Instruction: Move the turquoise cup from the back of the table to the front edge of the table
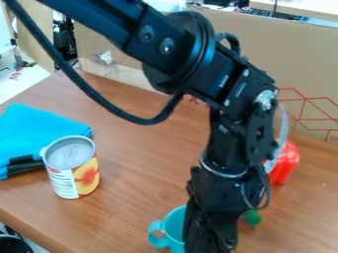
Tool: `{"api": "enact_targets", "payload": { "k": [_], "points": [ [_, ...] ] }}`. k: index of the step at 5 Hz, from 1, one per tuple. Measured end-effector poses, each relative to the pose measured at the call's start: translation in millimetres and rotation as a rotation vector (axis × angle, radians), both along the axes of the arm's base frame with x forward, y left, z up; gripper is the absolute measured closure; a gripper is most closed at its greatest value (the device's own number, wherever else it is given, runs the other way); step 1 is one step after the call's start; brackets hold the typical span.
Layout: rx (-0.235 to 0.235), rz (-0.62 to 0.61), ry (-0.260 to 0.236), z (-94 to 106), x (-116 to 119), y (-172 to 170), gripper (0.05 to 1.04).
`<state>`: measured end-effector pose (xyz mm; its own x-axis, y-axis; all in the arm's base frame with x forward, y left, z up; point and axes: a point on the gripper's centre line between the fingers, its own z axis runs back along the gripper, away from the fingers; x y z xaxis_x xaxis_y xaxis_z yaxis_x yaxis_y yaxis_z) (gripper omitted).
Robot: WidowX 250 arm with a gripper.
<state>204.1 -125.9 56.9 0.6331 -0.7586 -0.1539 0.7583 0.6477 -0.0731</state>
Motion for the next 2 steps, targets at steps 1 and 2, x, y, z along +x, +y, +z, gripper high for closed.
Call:
{"api": "enact_targets", "payload": {
  "k": [1, 2],
  "points": [
    [0.029, 0.024, 0.065, -2.6, -9.7, 1.5, 0.999],
    [0.044, 0.048, 0.113, -2.8, -14.9, 1.3, 0.970]
  ]
}}
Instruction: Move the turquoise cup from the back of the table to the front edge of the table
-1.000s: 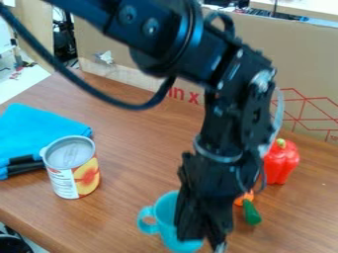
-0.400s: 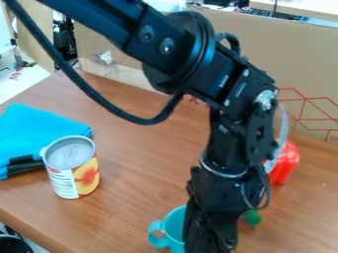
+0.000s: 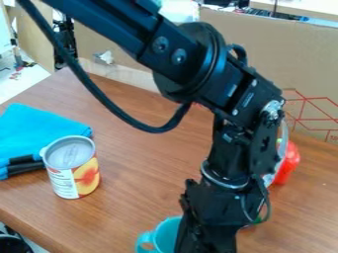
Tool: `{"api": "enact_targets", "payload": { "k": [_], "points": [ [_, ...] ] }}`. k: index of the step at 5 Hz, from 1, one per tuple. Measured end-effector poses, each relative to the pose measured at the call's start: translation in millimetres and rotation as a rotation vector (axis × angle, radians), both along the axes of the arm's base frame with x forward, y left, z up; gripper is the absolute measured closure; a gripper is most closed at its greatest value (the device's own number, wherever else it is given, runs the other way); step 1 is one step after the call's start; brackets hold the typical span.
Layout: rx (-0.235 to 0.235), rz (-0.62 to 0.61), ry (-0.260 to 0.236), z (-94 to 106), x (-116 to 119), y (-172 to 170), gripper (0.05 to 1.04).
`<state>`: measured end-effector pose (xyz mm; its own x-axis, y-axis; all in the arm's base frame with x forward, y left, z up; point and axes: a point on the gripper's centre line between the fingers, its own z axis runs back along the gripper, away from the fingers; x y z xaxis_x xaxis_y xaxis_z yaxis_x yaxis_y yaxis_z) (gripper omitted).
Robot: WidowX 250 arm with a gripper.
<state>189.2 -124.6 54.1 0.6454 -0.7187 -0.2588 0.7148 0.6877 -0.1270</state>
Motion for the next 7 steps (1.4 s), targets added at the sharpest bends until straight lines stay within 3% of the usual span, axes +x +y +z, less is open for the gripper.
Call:
{"api": "enact_targets", "payload": {
  "k": [1, 2, 3, 4, 5, 7],
  "points": [
    [0.005, 0.001, 0.022, 1.4, -2.9, 1.0, 0.776],
    [-0.015, 0.025, -0.018, 14.1, 1.4, 5.0, 0.486],
    [-0.064, 0.052, -0.127, 41.0, 12.4, 14.7, 0.181],
    [-0.066, 0.084, -0.200, 63.0, 15.0, 27.5, 0.068],
    [0.016, 0.148, -0.239, 82.0, 13.1, 56.5, 0.075],
    [0.151, 0.267, -0.241, 86.0, 17.4, 98.0, 0.079]
  ]
}}
